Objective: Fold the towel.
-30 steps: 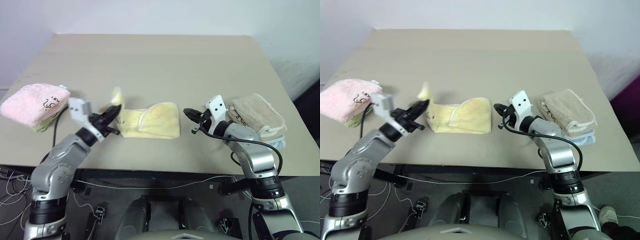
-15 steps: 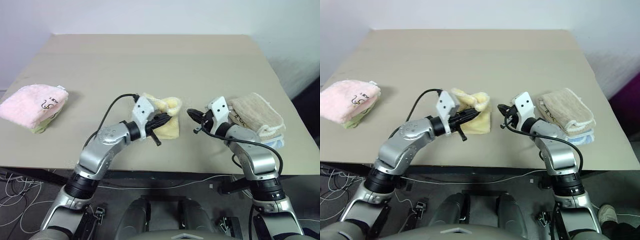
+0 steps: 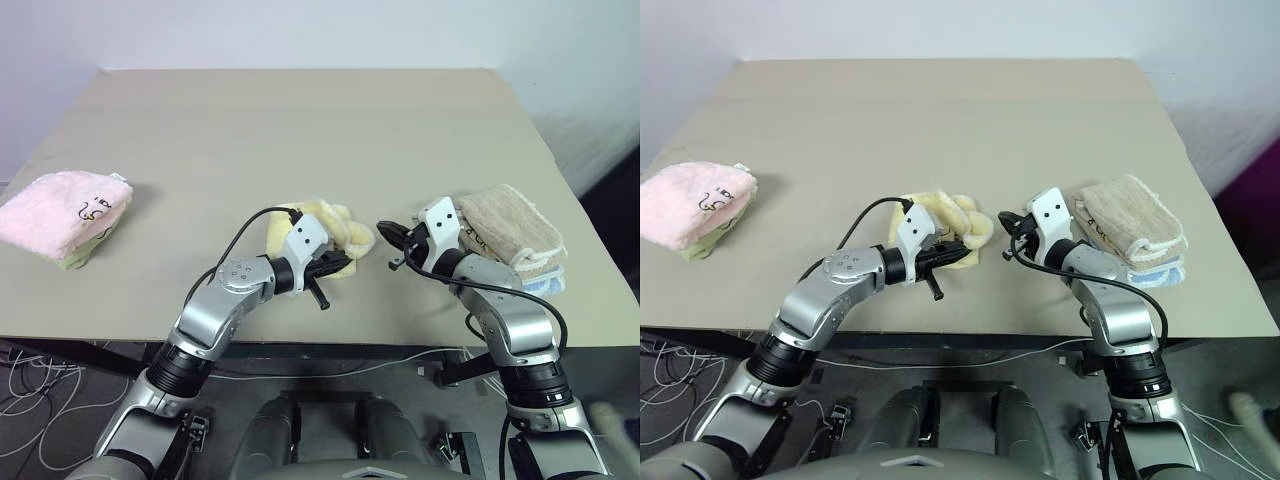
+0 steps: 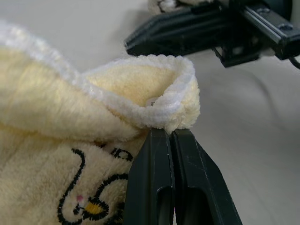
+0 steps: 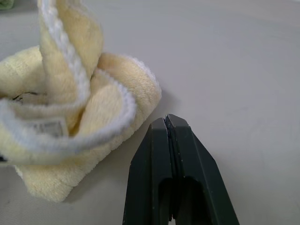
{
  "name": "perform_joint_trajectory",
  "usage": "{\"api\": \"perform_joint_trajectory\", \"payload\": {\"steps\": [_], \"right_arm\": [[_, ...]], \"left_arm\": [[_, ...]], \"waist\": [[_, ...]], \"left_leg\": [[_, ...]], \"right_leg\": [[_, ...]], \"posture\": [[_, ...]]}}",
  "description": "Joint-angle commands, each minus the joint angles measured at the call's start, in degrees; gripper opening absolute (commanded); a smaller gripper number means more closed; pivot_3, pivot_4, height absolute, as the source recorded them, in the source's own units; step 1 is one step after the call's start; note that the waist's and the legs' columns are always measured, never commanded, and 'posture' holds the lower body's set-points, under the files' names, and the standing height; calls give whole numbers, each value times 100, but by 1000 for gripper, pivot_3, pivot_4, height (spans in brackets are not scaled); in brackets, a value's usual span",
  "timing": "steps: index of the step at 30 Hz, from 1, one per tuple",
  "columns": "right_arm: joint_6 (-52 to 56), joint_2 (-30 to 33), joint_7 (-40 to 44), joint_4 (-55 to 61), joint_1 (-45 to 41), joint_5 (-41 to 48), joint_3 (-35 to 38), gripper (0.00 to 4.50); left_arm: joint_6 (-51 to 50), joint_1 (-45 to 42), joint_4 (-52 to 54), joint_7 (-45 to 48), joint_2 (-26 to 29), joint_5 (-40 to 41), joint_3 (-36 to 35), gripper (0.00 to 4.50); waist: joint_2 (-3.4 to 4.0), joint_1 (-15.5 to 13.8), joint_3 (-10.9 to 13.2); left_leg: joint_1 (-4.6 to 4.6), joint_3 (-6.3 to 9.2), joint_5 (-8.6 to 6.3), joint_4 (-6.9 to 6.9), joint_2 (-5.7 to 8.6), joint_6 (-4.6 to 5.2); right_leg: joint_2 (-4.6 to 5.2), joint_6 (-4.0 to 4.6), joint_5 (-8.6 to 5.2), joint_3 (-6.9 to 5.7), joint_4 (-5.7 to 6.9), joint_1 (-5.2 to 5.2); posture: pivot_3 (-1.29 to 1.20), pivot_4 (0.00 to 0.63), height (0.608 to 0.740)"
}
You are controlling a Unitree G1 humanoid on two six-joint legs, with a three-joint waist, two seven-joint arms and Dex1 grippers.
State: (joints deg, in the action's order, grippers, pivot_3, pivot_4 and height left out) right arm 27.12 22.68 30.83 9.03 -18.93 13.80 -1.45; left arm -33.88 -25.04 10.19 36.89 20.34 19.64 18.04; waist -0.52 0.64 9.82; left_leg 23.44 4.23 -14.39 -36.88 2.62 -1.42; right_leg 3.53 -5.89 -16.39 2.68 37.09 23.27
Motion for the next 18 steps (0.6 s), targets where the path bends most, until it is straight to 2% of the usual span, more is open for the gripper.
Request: {"api": "perform_joint_trajectory", "payload": {"steps": [1,10,14,17,18], "right_arm": [[-70,22,16,170,-126,43,75,0],[-74,112,-5,-9,-333,-39,120,0],[-66,121,-74,-111,-535,20,249,0],[-58,115,-35,-192,-776,96,289,0],[-68,85,0,-212,-899,118,262,0]], "left_arm": [[-186,28,286,139,-77,336,-321,689],[-837,311,819,159,-212,1571,-1446,3829],[-846,240,823,-197,-287,1932,-2132,3829],[-547,71,613,-454,-108,1528,-2279,3829],[-403,5,482,-516,-28,1311,-2245,3658]], "waist": [[0,0,0],[0,7,0],[0,1,0],[0,2,0],[0,4,0]], "left_leg": [[0,0,0,0,0,0],[0,2,0,0,-2,0],[0,1,0,-2,-2,0],[0,1,0,-3,-1,-1],[0,1,0,-3,0,-1]], "right_leg": [[0,0,0,0,0,0],[2,0,0,0,0,1],[3,0,0,0,1,0],[0,0,0,-1,2,0],[-1,0,0,-1,2,0]], "posture": [[0,150,740],[0,150,740],[0,150,740],[0,150,740],[0,150,740]]}}
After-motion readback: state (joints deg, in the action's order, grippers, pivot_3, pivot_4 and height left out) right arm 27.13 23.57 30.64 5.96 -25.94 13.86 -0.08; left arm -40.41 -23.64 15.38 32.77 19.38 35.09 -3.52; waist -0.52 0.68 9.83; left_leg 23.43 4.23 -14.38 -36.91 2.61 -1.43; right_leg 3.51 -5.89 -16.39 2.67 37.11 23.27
